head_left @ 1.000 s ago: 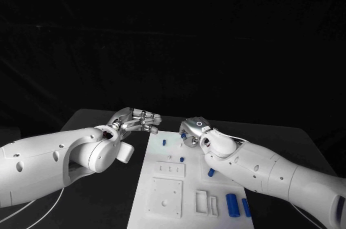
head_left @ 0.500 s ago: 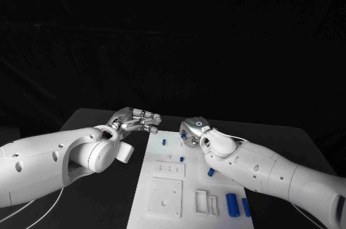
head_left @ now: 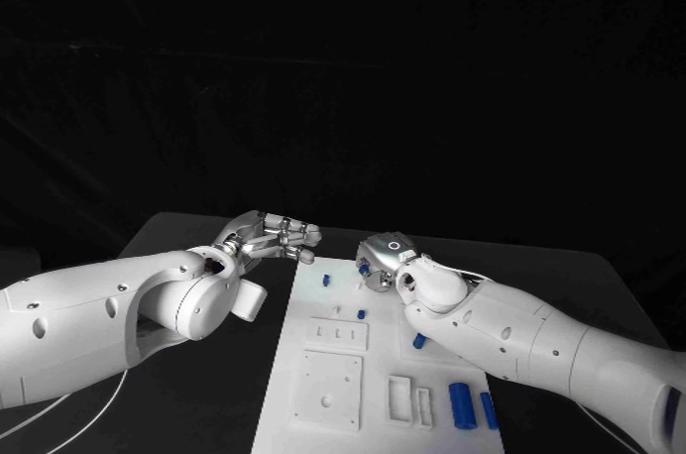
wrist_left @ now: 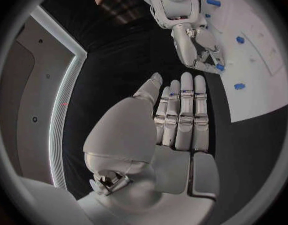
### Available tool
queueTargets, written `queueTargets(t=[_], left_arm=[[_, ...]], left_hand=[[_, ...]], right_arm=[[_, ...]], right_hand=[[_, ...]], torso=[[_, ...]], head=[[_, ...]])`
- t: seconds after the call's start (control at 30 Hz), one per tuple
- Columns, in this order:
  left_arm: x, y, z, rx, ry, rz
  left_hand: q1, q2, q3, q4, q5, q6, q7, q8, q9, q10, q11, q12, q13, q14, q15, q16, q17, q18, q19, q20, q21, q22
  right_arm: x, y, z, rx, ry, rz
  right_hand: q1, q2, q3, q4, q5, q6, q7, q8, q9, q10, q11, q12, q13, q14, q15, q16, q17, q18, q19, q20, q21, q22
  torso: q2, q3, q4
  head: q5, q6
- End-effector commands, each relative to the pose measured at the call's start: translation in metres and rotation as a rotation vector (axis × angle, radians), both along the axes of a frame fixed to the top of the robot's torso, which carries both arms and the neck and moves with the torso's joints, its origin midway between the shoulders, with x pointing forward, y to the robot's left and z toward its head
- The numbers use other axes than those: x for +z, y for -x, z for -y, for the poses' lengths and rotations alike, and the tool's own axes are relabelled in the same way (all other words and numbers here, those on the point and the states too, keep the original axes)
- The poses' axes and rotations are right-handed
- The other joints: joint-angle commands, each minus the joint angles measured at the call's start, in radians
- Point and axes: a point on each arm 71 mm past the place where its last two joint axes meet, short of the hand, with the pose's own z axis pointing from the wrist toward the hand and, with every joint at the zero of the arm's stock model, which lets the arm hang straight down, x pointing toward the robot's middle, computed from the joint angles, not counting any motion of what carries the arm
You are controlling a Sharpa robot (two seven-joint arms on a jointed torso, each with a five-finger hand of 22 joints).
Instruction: Assemble the parts on the task board
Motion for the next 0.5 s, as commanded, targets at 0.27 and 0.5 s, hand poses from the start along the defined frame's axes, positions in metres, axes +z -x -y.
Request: queueTargets(t=[0.27, 0.5], left_arm=[[0.0029, -0.0003, 0.0026, -0.020, 0.000, 0.007], [0.0029, -0.0009, 0.0012, -0.016, 0.000, 0.008]], left_hand=[[-0.006, 0.002, -0.001, -0.004, -0.006, -0.005, 0.001, -0.002, 0.000, -0.010, -0.001, -0.006, 0.001, -0.009, -0.001, 0.006, -0.002, -0.007, -0.007, 0.002, 0.005, 0.001], [-0.006, 0.002, -0.001, -0.004, -0.006, -0.005, 0.001, -0.002, 0.000, -0.010, -0.001, -0.006, 0.001, -0.009, -0.001, 0.006, -0.002, -0.007, -0.007, 0.002, 0.005, 0.001]], right_arm=[[-0.0046, -0.0020, 0.0051, -0.015, -0.008, -0.016], [-0.0012, 0.0005, 0.0068, -0.005, -0.050, 0.003]], right_hand=[[-0.010, -0.081, -0.046, 0.016, 0.006, -0.149, 0.013, 0.000, -0.004, -0.180, 0.049, 0.005, -0.002, -0.003, 0.035, -0.015, -0.013, 0.025, 0.004, 0.028, -0.049, -0.017], [0.055, -0.099, -0.186, 0.058, 0.007, -0.198, -0.010, 0.001, -0.004, -0.268, 0.067, 0.005, -0.002, -0.002, 0.046, -0.023, -0.023, 0.050, 0.020, 0.045, -0.080, -0.037]], torso=[[0.000, -0.0009, 0.0002], [0.000, -0.0011, -0.0007]], head=[[-0.001, -0.003], [-0.002, 0.000]])
